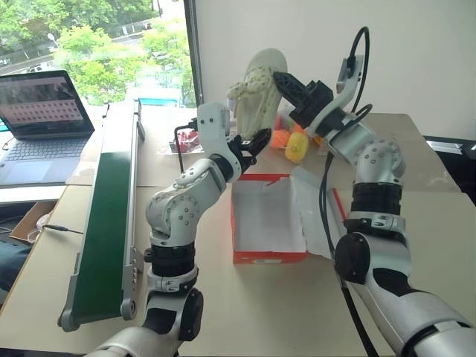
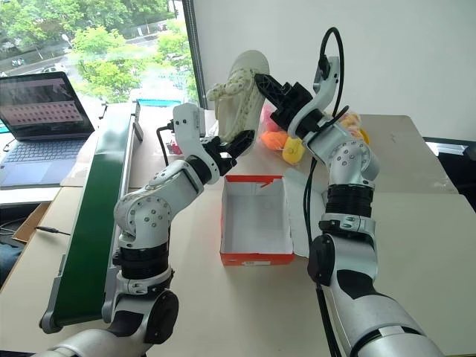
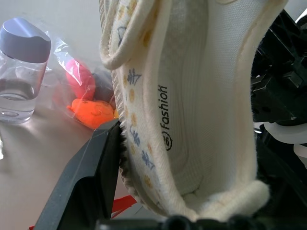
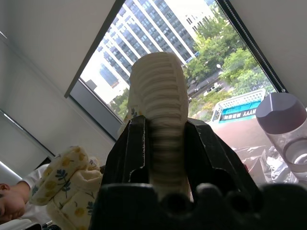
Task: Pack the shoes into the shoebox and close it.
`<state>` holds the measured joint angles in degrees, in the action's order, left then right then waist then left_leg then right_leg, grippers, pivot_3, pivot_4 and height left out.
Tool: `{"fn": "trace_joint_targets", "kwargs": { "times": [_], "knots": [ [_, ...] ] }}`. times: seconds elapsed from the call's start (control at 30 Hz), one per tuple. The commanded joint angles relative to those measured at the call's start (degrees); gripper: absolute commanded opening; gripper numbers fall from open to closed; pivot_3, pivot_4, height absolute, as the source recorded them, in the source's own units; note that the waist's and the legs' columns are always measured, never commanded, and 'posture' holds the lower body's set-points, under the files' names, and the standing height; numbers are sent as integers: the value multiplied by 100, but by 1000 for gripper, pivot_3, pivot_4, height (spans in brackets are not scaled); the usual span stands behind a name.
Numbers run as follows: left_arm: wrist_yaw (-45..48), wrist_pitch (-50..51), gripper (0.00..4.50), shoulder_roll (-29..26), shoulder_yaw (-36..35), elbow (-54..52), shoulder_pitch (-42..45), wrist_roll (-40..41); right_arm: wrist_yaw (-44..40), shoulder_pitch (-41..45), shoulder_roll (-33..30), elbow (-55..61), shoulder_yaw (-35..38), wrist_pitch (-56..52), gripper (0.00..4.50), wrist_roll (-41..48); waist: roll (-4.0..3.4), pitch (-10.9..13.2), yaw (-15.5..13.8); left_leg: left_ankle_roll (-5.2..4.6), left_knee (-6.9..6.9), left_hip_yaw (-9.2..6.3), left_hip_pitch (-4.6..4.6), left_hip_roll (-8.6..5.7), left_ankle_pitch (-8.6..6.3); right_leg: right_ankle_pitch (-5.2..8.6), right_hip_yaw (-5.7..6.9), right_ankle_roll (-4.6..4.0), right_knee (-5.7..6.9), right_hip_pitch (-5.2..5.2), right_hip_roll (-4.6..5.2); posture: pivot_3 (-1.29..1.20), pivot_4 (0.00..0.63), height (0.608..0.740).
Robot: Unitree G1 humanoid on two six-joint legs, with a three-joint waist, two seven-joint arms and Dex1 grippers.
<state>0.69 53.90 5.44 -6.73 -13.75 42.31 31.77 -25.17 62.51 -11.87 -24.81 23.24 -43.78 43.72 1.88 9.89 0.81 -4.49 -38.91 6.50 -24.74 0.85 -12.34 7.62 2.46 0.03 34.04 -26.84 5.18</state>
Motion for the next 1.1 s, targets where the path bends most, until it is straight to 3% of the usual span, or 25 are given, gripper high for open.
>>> {"fn": "trace_joint_targets", "kwargs": {
  "times": [0.03,0.23,0.3,0.4,0.57,0.7,0.8,0.93,1.1],
  "knots": [
    [236,77,2847,152,290,-116,300,253,-218,91,40,260,-66,45,532,178,0,0,-2,0,0,0,0,0,0,0,0,0,0,0,0,0,150,740],
    [303,262,2847,-103,220,-191,314,252,-161,69,-27,255,-196,157,464,-42,0,0,2,0,0,0,0,0,0,0,0,0,0,0,0,0,150,740],
    [423,421,3646,-387,-41,-444,237,447,-150,145,-132,160,-246,278,464,-202,0,0,21,0,0,0,1,0,0,0,-1,0,1,0,0,0,150,740],
    [548,722,4461,-703,-205,-721,173,737,-100,260,-231,51,-207,356,464,-248,0,0,20,0,0,-1,1,2,0,0,0,0,2,-2,-3,0,150,740],
    [1263,1620,4461,-1829,-406,-1451,-32,1675,338,573,-452,-145,-88,170,464,-300,-4,2,29,1,0,1,1,1,0,0,-3,0,2,-3,-1,0,150,740],
    [1919,1743,4461,-3032,-503,-1655,-282,1918,904,638,-568,147,-214,-857,464,-224,-5,2,40,4,4,2,3,2,1,1,-5,-1,4,-8,-2,0,150,740],
    [2213,1538,4461,-3537,-384,-1503,-369,1789,1257,490,-537,635,-262,-1742,464,-77,-5,2,34,8,4,2,4,2,3,1,-5,-2,5,-7,-1,0,150,740],
    [2480,1133,4461,-3869,-52,-1211,-405,1392,1825,116,-347,1475,-275,-3064,464,106,-6,2,10,9,4,1,3,2,4,1,-4,-3,5,-8,-1,0,150,740],
    [2773,660,4461,-3870,388,-807,-262,1012,2209,-810,-176,2668,-385,-4415,464,110,-7,1,-26,10,3,1,0,0,4,1,2,-3,1,-3,4,0,150,740]
  ]
}}
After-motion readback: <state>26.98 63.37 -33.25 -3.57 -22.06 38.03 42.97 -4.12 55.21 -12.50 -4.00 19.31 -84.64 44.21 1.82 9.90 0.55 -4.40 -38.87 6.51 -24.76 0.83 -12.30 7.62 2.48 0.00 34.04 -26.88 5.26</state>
